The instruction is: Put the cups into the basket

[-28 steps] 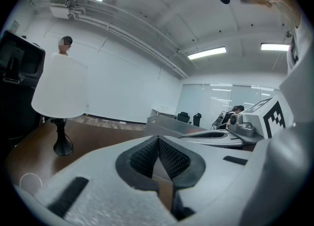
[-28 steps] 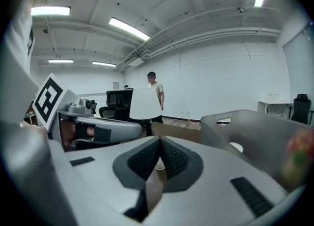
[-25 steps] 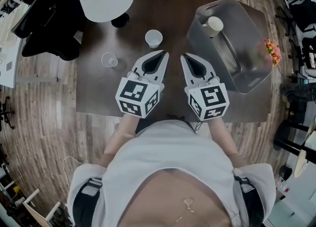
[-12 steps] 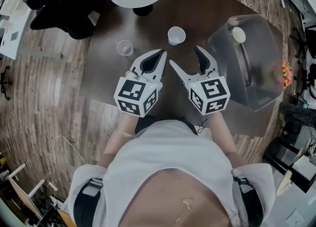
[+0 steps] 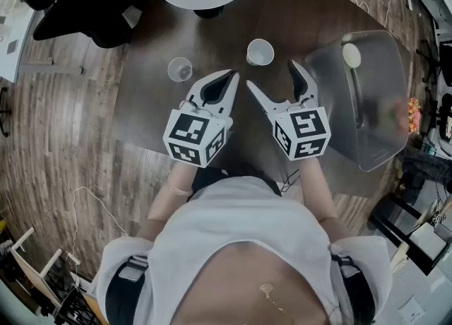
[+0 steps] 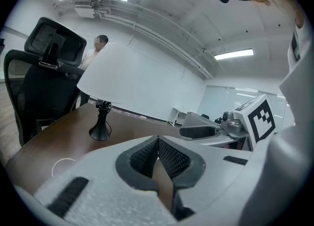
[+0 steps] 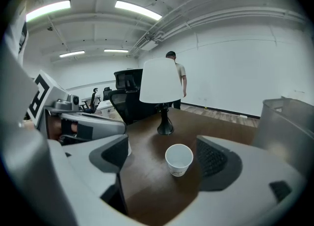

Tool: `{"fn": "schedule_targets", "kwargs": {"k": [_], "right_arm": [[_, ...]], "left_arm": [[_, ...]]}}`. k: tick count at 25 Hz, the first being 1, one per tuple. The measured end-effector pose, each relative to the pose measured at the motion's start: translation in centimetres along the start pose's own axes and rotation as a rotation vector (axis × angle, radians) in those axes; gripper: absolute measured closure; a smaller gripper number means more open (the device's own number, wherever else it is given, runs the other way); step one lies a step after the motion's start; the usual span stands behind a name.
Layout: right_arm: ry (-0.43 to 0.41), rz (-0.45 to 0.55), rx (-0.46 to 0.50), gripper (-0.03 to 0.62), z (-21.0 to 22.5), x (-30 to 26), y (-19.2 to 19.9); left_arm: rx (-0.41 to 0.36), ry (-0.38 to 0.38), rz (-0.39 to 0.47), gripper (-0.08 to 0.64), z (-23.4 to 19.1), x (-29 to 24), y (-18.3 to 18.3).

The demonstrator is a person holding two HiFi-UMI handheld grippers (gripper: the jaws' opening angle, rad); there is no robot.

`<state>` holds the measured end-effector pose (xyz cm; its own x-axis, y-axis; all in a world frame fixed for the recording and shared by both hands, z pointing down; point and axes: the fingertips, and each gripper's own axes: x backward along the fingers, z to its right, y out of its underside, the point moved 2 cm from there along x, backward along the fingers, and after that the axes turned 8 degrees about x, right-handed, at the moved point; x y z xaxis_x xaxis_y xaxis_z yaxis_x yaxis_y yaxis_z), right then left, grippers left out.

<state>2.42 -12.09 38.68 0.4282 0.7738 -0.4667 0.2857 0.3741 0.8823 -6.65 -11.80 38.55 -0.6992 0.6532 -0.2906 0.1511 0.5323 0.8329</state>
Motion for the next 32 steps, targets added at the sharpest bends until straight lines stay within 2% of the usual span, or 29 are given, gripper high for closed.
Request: {"fn": "schedule_targets", "kwargs": {"k": [22, 32], "right_arm": [[-0.019, -0.208, -0.026, 0.189, 2.8, -7.2, 4.7], [-0.028, -0.280, -0.025, 0.189, 3.3, -9.4, 6.9]], "left_arm": [[0.096, -0.014, -0.133, 0.548, -5.0, -5.9, 2.5], [0.129, -0.026, -0.154, 0.548, -5.8, -7.2, 3.4]]}}
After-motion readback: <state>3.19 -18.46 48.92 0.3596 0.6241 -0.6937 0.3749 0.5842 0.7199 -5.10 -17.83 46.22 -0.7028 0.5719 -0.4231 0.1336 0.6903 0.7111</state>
